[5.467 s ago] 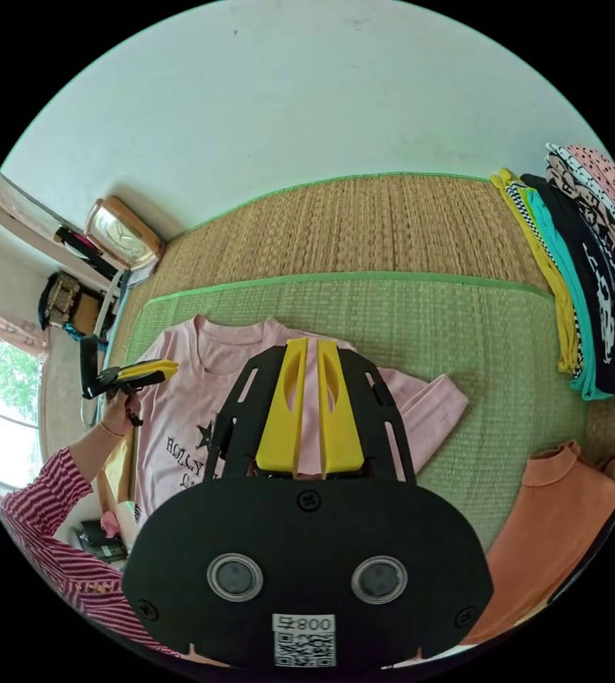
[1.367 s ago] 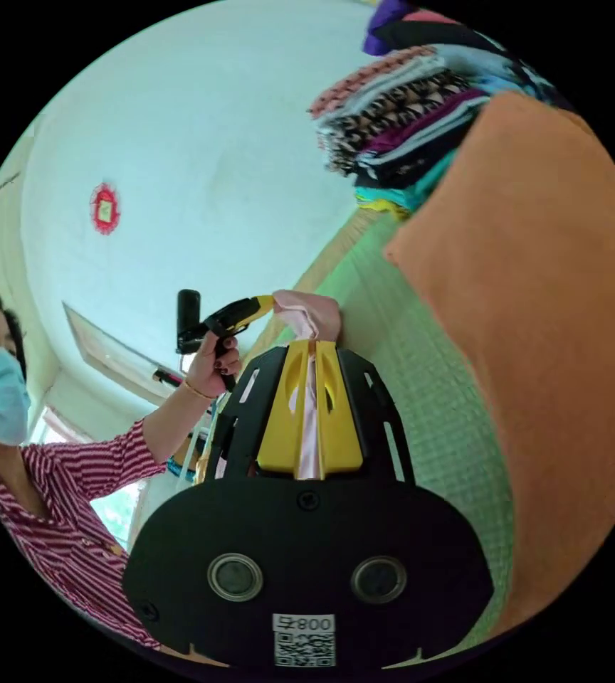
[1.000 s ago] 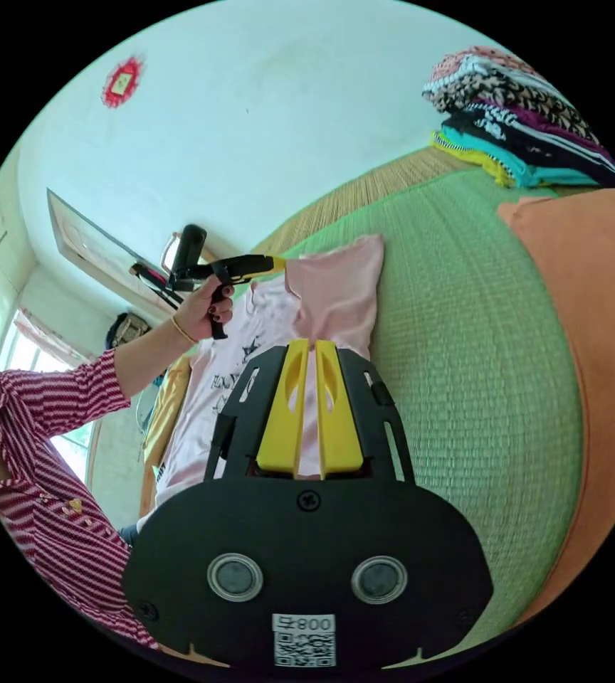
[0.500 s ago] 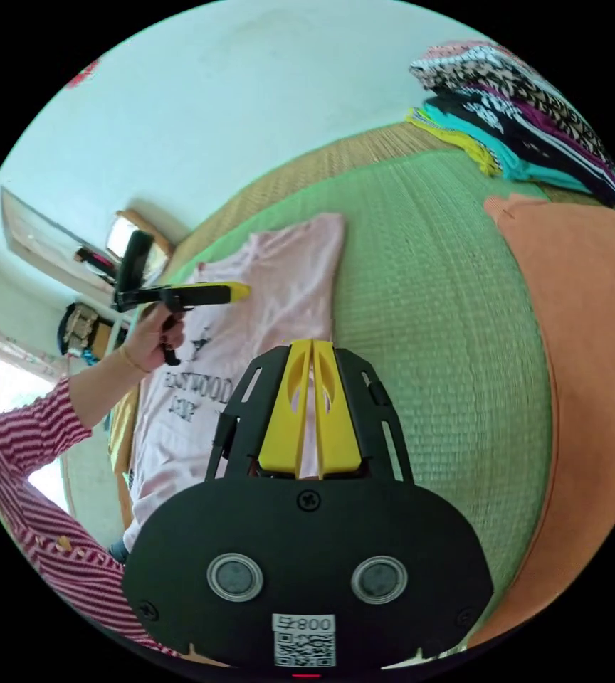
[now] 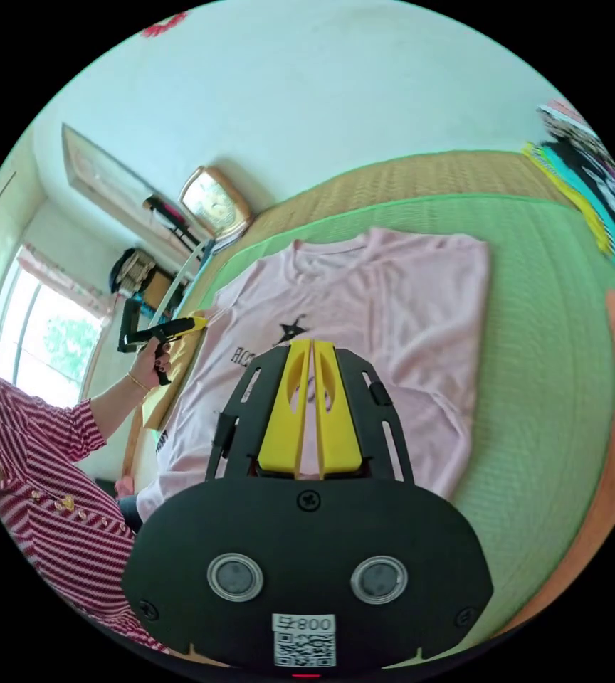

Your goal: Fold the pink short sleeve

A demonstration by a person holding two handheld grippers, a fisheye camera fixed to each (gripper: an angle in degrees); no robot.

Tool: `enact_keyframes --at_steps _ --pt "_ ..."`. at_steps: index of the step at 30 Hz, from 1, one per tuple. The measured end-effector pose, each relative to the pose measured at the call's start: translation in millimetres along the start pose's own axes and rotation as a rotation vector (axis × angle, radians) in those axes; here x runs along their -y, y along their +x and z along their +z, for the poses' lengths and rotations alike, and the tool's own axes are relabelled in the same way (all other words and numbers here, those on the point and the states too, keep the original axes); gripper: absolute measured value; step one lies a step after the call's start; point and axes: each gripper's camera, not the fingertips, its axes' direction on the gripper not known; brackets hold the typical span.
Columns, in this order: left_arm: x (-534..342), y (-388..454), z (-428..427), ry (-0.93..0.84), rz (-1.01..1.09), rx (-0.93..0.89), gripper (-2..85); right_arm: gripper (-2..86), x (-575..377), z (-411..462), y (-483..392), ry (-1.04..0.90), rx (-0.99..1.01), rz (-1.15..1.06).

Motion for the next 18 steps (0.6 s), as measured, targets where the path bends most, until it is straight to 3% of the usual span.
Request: enact_keyframes --at_steps 4,18 --pt "-26 -59 7 0.038 -0.16 -0.001 8.4 2.6 62 77 -80 -0.099 0.06 -0.16" --pt "-51 -159 47 0.197 -0.26 -0.136 4.9 7.7 238 337 -295 -0.313 0.017 -0.465"
